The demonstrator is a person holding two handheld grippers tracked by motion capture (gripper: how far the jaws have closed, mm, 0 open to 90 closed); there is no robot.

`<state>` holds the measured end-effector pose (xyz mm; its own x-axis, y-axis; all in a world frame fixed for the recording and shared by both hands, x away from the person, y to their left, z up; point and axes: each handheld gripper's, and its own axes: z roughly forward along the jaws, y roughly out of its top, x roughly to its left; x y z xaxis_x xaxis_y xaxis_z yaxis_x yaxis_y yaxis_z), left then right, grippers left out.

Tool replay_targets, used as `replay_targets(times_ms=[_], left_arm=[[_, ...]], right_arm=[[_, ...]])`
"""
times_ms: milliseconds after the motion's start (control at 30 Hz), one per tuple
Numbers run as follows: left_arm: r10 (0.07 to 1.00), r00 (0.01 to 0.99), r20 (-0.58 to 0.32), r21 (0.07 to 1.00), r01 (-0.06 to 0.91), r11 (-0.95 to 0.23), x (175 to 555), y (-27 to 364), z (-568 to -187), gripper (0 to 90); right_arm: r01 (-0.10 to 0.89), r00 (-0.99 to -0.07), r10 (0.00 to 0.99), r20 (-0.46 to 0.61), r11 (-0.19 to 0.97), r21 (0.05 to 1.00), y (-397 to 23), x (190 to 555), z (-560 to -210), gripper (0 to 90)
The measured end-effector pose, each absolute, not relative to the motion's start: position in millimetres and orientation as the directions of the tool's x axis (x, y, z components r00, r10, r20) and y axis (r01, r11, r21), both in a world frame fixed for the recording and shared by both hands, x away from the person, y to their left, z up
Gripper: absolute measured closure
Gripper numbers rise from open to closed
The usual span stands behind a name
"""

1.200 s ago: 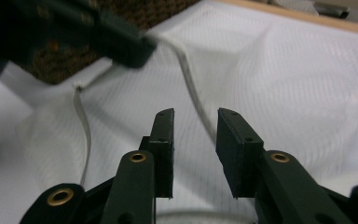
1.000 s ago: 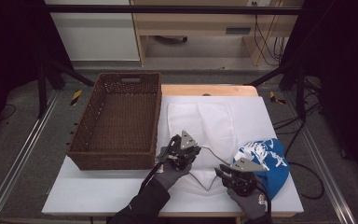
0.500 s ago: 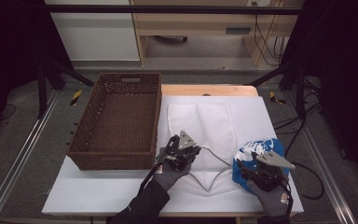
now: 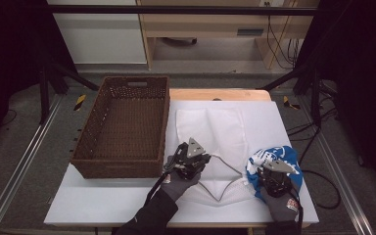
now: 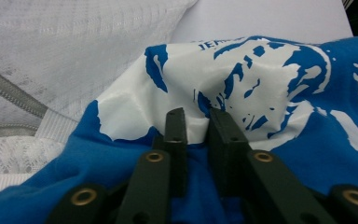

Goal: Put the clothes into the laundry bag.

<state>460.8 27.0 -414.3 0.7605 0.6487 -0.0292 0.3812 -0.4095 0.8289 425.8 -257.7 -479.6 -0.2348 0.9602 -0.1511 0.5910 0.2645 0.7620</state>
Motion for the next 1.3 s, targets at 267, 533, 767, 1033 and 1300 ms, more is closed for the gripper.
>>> replay_targets(times_ms=[267,533,767,1033,1300], left_arm=[[0.644,0.765,-0.033,0.825,0.384,-0.414,461,27,-418,88.7],[0.646,0.763,-0.036,0.827,0.385,-0.409,461,29,-416,88.7],[0.646,0.761,-0.055,0.828,0.396,-0.396,463,30,-415,88.7],[0.654,0.754,-0.067,0.826,0.409,-0.387,466,28,-414,88.7],[0.670,0.740,-0.065,0.827,0.416,-0.379,469,25,-409,88.8]], right_arm=[[0.535,-0.252,0.965,-0.069,0.199,0.821,-266,419,-460,58.7],[0.581,-0.195,0.977,-0.092,0.190,0.792,-275,432,-471,33.7],[0.603,-0.172,0.984,-0.054,0.148,0.784,-282,433,-476,73.3],[0.440,-0.334,0.942,0.024,0.133,0.888,-279,402,-427,75.2],[0.361,-0.566,0.824,-0.025,0.274,0.892,-225,387,-415,75.1]])
